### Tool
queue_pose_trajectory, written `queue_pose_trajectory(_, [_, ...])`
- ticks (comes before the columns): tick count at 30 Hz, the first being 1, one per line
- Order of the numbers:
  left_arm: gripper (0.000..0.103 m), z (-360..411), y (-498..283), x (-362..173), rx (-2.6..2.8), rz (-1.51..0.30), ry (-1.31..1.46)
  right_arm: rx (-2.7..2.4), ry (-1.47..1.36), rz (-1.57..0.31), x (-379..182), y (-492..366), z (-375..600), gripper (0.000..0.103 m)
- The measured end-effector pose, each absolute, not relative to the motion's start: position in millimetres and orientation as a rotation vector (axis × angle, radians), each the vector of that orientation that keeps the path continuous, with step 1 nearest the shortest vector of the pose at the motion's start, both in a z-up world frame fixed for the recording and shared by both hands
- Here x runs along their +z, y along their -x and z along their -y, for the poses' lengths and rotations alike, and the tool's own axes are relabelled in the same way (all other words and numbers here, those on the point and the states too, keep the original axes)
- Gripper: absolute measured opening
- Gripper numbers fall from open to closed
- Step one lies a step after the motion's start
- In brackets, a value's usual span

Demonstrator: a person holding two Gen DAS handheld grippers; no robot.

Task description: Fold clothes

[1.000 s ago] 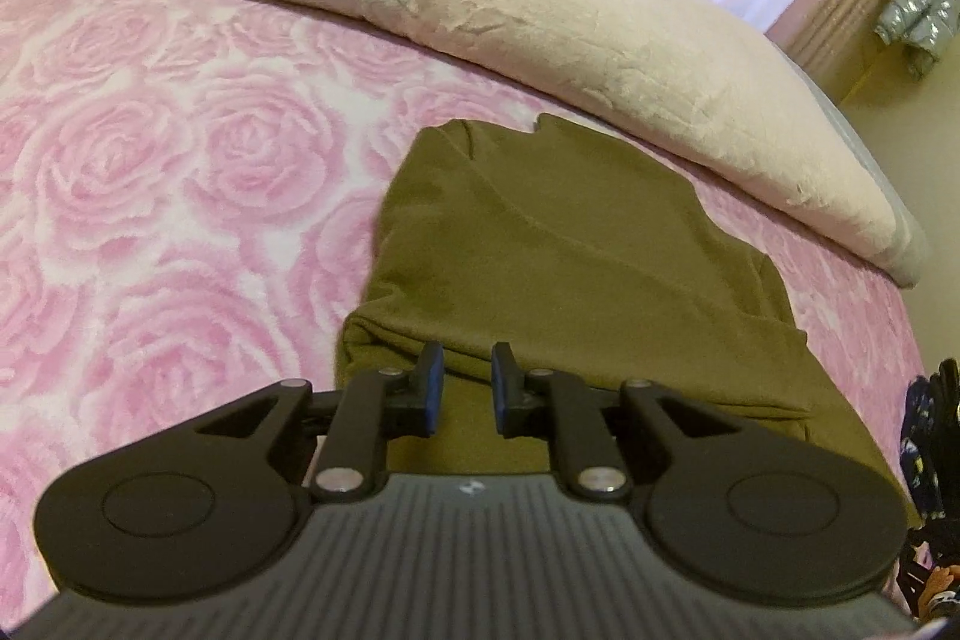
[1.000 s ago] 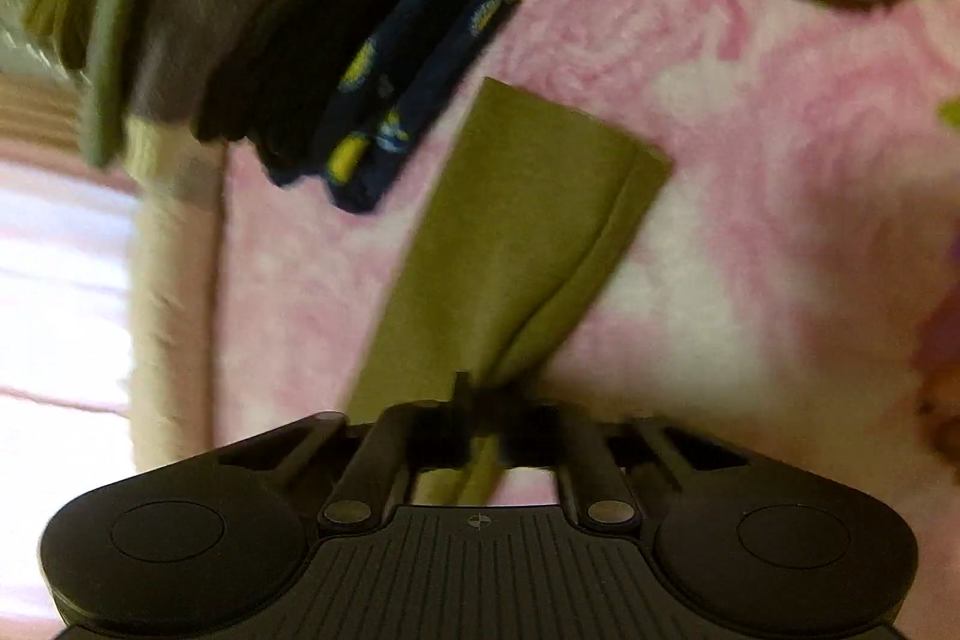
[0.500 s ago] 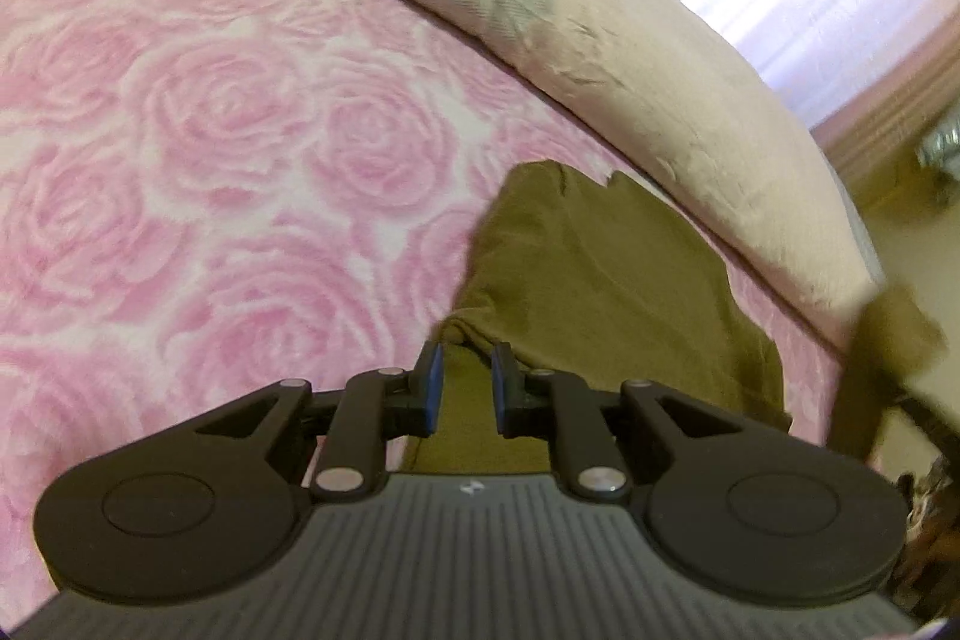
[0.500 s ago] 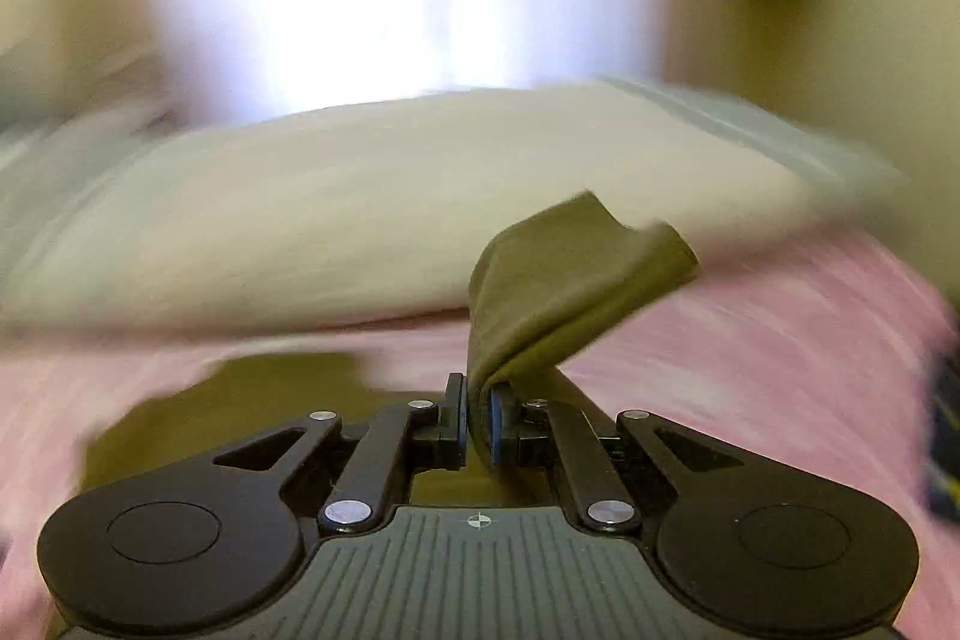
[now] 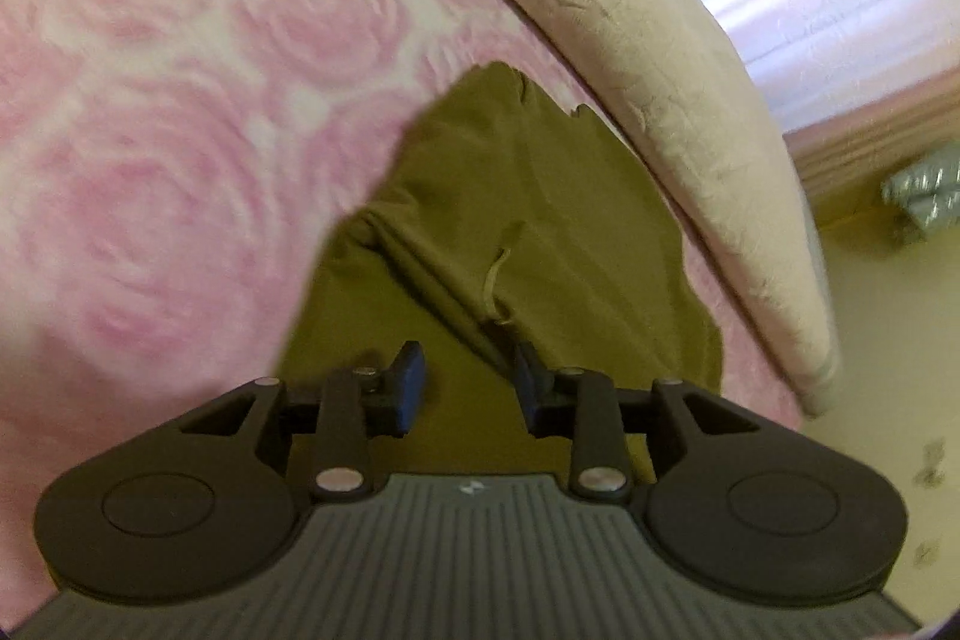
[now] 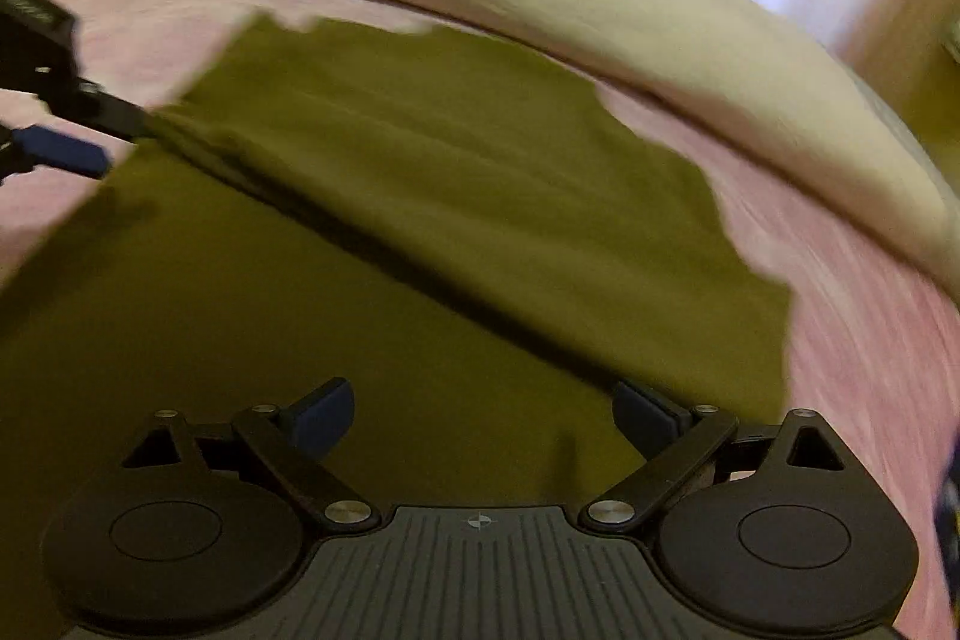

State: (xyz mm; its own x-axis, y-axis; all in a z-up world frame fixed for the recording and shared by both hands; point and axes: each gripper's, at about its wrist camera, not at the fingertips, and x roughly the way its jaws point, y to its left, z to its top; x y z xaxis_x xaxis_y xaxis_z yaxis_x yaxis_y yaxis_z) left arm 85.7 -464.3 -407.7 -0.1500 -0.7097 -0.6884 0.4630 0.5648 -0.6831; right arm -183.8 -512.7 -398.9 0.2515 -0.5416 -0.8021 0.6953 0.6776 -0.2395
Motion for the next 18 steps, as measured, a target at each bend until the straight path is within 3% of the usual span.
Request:
queue_pose_trajectory(4, [0.033, 484, -84, -417, -1.001, -1.445, 0.353, -0.964, -0.303, -1.022, -401, 224, 538, 0.096])
queue_pose_trajectory(7, [0.030, 497, -80, -423, -0.970, -1.478, 0.365, -1.023, -0.401, -1.007, -396, 251, 550, 0.096])
queue_pose_trajectory(8, [0.026, 500, -78, -425, -0.964, -1.480, 0.362, -1.035, -0.425, -1.001, -394, 258, 551, 0.096])
queue_pose_trajectory(9, [0.003, 503, -77, -424, -0.980, -1.475, 0.359, -1.046, -0.445, -0.993, -393, 263, 552, 0.096])
queue_pose_trajectory(10, [0.000, 506, -75, -424, -0.996, -1.469, 0.355, -1.052, -0.452, -0.984, -392, 265, 552, 0.096])
queue_pose_trajectory(18, [0.000, 523, -69, -314, -1.368, -1.027, 0.384, -1.117, -0.405, -0.826, -382, 258, 560, 0.096])
